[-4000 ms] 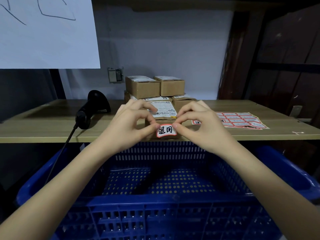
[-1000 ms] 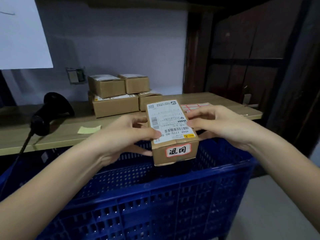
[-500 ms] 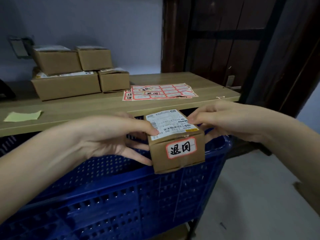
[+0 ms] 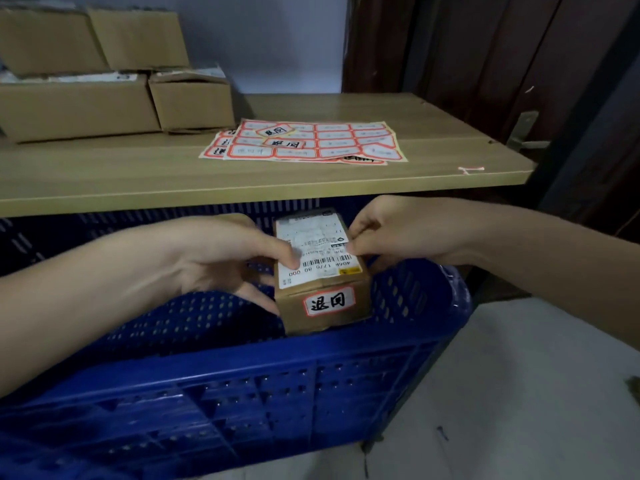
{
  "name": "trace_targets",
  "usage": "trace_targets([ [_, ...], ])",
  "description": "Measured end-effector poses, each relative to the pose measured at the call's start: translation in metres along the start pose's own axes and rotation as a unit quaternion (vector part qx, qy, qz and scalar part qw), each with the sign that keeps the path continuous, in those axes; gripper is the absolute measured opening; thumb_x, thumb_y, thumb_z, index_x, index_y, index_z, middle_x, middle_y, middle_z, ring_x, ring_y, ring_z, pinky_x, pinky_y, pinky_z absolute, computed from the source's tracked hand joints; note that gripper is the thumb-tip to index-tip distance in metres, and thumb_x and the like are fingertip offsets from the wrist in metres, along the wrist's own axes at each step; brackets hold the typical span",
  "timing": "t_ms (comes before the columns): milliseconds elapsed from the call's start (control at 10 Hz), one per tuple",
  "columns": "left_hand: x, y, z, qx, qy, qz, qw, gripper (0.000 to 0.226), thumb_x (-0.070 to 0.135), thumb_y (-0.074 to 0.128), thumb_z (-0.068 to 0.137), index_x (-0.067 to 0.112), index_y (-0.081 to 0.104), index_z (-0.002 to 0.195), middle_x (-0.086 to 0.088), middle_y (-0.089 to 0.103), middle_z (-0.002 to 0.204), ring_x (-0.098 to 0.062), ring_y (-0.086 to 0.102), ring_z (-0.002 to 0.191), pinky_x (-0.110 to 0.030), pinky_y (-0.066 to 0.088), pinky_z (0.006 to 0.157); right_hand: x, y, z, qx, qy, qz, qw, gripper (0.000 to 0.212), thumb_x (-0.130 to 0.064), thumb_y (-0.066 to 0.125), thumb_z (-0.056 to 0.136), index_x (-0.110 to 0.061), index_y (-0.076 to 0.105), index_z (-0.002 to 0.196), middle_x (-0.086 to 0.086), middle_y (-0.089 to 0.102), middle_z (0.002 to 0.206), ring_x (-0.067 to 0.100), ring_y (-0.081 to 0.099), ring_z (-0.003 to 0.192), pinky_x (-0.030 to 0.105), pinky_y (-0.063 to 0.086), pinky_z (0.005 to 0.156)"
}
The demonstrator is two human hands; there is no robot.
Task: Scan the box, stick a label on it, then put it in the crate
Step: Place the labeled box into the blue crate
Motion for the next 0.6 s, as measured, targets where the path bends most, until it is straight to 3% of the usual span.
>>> trace_targets([
  [100, -0.01, -0.001, 0.015, 0.018, -0.005, -0.025, 1.0, 0.017, -0.01, 0.055, 0.081, -0.001, 0.066, 0.09, -0.016, 0.073, 0.091, -0.025, 0.067, 0.081, -0.043, 0.059, 0.066, 0.006, 0.006, 0.019, -0.004, 0.003, -0.031, 1.0, 0.019, 0.0, 0.057, 0.089, 0.004, 0.059, 0.108, 0.002, 0.068, 0.084, 0.005, 0.062, 0.07, 0.014, 0.055, 0.058],
  [200, -0.02, 0.0, 0.03, 0.025, -0.025, -0.028, 0.999, 0.021, -0.015, 0.05, 0.082, -0.004, 0.063, 0.094, -0.018, 0.071, 0.098, -0.026, 0.066, 0.084, -0.044, 0.057, 0.066, 0.012, 0.012, 0.036, -0.025, 0.024, -0.059, 0.998, 0.011, 0.005, 0.06, 0.086, -0.005, 0.057, 0.091, -0.002, 0.064, 0.07, 0.012, 0.062, 0.07, 0.02, 0.056, 0.062],
  [300, -0.025, 0.0, 0.046, 0.012, -0.046, -0.008, 0.999, 0.025, -0.015, 0.05, 0.083, -0.005, 0.06, 0.104, -0.019, 0.069, 0.105, -0.027, 0.066, 0.091, -0.044, 0.057, 0.068, 0.023, 0.021, 0.055, -0.048, 0.072, -0.076, 0.993, 0.027, 0.007, 0.055, 0.088, -0.011, 0.05, 0.069, -0.005, 0.066, 0.054, 0.015, 0.062, 0.069, 0.025, 0.058, 0.064],
  [400, -0.033, 0.002, 0.064, -0.009, -0.063, 0.015, 0.998, 0.023, -0.013, 0.049, 0.085, -0.003, 0.059, 0.104, -0.02, 0.068, 0.107, -0.03, 0.065, 0.096, -0.046, 0.058, 0.08, 0.033, 0.031, 0.071, -0.08, 0.118, -0.082, 0.986, 0.023, 0.002, 0.044, 0.095, -0.007, 0.053, 0.077, 0.007, 0.062, 0.075, 0.023, 0.063, 0.077, 0.039, 0.058, 0.082],
  [500, -0.053, 0.002, 0.089, -0.012, -0.1, 0.063, 0.993, 0.034, -0.007, 0.05, 0.087, -0.012, 0.052, 0.121, -0.028, 0.061, 0.123, -0.039, 0.06, 0.114, -0.05, 0.048, 0.098, 0.04, 0.045, 0.081, -0.129, 0.182, -0.063, 0.973, 0.026, 0.002, 0.03, 0.098, 0.001, 0.052, 0.113, 0.017, 0.063, 0.089, 0.028, 0.062, 0.077, 0.045, 0.053, 0.088],
  [600, -0.07, 0.005, 0.102, -0.036, -0.128, 0.071, 0.989, 0.039, -0.006, 0.052, 0.085, -0.012, 0.05, 0.124, -0.03, 0.059, 0.125, -0.04, 0.059, 0.116, -0.051, 0.047, 0.099, 0.044, 0.057, 0.096, -0.16, 0.207, -0.102, 0.96, 0.024, 0.007, 0.032, 0.095, 0.003, 0.055, 0.098, 0.014, 0.065, 0.066, 0.024, 0.063, 0.054, 0.035, 0.06, 0.059],
])
Point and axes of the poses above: each hand's wrist, its own z-axis towards the middle knuckle, its own y-axis out of the palm, x = y × z, the point moved 6 cm from there along z, towards the middle knuckle
